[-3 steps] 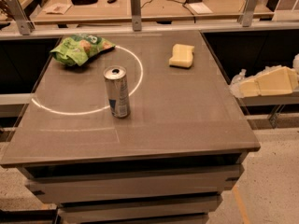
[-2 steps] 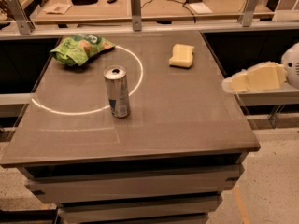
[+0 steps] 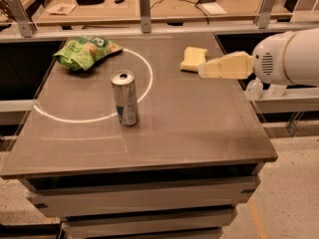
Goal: Move sponge near green rice chip bag
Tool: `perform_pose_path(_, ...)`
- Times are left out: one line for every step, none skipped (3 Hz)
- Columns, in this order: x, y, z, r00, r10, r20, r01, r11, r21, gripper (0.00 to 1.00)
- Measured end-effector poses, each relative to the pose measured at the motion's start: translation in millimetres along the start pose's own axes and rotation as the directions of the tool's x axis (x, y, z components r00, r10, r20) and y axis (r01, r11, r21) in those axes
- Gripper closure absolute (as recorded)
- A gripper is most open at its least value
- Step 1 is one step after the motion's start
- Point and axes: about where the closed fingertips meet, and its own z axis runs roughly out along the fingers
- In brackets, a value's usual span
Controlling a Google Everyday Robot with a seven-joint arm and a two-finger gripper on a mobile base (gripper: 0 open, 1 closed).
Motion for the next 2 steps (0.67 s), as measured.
perform_pose_path(-28, 16, 29, 0.992, 0.008, 0.122, -0.006, 0.9997, -0.022, 0.00)
perform_pose_path(-36, 27, 65, 0.990, 0.003, 0.144, 0.005, 0.9984, -0.057, 0.00)
